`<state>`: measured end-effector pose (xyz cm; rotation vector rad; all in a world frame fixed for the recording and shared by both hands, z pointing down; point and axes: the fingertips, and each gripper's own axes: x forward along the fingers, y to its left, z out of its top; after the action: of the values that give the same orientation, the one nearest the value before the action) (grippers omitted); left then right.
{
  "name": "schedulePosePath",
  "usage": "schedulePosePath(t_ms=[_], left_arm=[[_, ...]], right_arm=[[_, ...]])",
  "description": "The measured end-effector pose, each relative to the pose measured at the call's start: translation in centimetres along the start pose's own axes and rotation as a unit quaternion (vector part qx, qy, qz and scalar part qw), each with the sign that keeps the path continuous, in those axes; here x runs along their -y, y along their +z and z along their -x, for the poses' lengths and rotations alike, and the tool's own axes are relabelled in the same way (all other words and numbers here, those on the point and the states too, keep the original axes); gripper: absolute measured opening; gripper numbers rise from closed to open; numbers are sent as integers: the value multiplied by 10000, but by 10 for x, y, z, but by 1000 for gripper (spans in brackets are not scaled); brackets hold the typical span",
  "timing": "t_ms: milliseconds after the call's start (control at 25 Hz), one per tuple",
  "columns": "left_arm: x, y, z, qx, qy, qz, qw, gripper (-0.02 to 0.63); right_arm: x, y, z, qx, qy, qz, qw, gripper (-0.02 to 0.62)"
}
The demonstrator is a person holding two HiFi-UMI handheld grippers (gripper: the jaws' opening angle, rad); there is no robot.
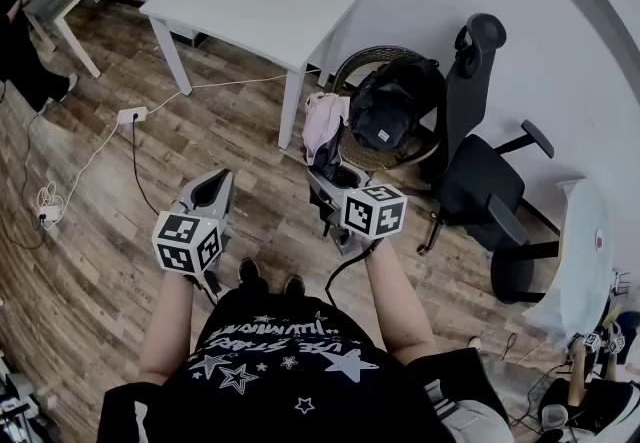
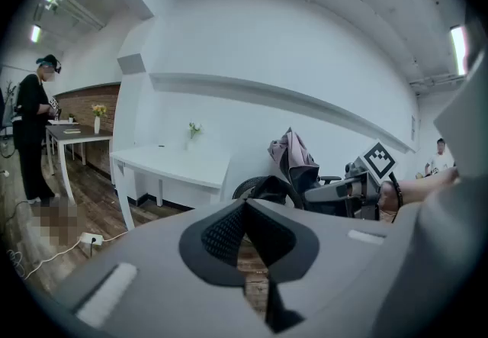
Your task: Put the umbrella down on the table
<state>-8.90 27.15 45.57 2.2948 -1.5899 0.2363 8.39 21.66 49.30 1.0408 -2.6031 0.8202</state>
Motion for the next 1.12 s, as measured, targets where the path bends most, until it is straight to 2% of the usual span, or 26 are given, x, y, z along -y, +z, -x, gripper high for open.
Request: schedulePosePath(t_ms=[360, 800, 1120], left_arm=[[-20, 0, 1, -21, -81, 37, 10000, 3], [-77, -7, 1, -67, -177, 217, 9996, 3], [-112, 6, -8, -37, -340, 89, 9994, 3]], right_arm=[[-6, 4, -13, 66, -113, -113, 9998, 233], [-14, 7, -52, -57, -367, -79, 9993, 235], [-14, 25, -67, 92, -599, -101, 9981, 235]])
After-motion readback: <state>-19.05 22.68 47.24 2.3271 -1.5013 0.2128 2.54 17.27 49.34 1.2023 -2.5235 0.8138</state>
